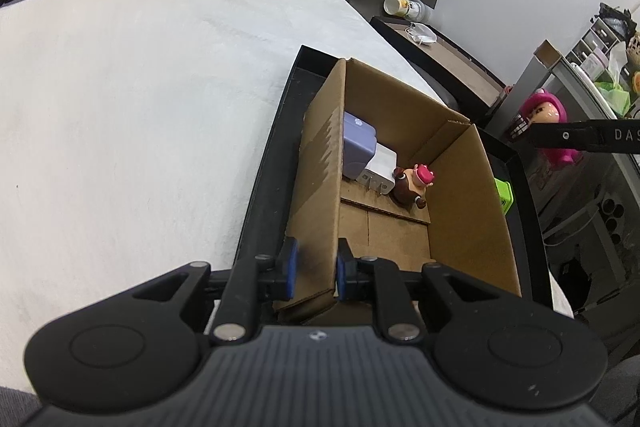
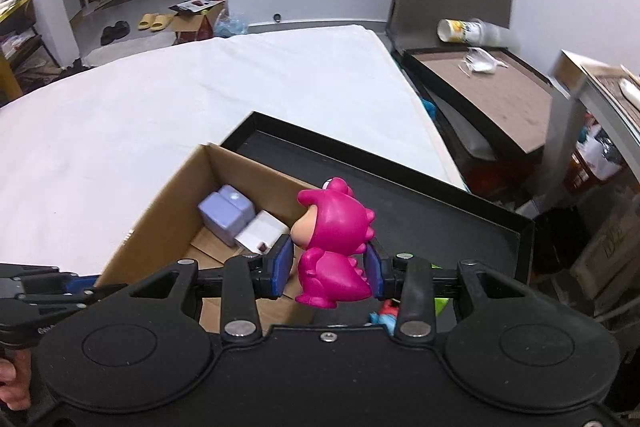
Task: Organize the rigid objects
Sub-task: 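Carry the pink dinosaur into the box and open the right gripper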
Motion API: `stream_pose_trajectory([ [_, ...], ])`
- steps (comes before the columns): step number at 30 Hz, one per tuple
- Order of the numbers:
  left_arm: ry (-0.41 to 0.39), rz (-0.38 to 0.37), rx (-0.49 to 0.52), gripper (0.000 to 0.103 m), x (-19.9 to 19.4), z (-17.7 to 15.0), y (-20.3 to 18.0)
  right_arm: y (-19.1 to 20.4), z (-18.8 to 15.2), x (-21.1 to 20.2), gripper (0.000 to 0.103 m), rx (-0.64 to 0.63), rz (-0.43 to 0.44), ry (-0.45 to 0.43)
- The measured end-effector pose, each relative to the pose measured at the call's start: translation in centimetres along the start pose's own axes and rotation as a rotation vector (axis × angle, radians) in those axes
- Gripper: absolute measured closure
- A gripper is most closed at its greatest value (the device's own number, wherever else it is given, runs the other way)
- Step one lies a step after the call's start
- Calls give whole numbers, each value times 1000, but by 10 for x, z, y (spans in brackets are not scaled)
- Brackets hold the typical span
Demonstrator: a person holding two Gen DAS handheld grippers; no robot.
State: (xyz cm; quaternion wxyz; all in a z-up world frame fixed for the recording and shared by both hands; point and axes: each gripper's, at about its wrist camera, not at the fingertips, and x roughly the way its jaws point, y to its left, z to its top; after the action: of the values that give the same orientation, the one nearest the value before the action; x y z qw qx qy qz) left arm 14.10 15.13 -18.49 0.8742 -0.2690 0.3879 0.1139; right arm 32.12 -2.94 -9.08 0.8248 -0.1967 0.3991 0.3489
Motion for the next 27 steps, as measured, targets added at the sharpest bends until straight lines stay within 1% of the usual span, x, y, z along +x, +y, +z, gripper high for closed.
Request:
stream_pose_trajectory([
  [5,-9,-34,-38,86,-5,1,6,19,6,3,65,-26,17,4],
  [10,-21,-48,-34,86,-8,0,6,37,8,9,65,-52,36,20],
  [20,-38,-40,-13,87,-7,-1,4,64,4,23,65,-80,64,68],
  [27,-43,-42,-32,87,-7,-1,7,81,-4,36,65,-111,80,108],
])
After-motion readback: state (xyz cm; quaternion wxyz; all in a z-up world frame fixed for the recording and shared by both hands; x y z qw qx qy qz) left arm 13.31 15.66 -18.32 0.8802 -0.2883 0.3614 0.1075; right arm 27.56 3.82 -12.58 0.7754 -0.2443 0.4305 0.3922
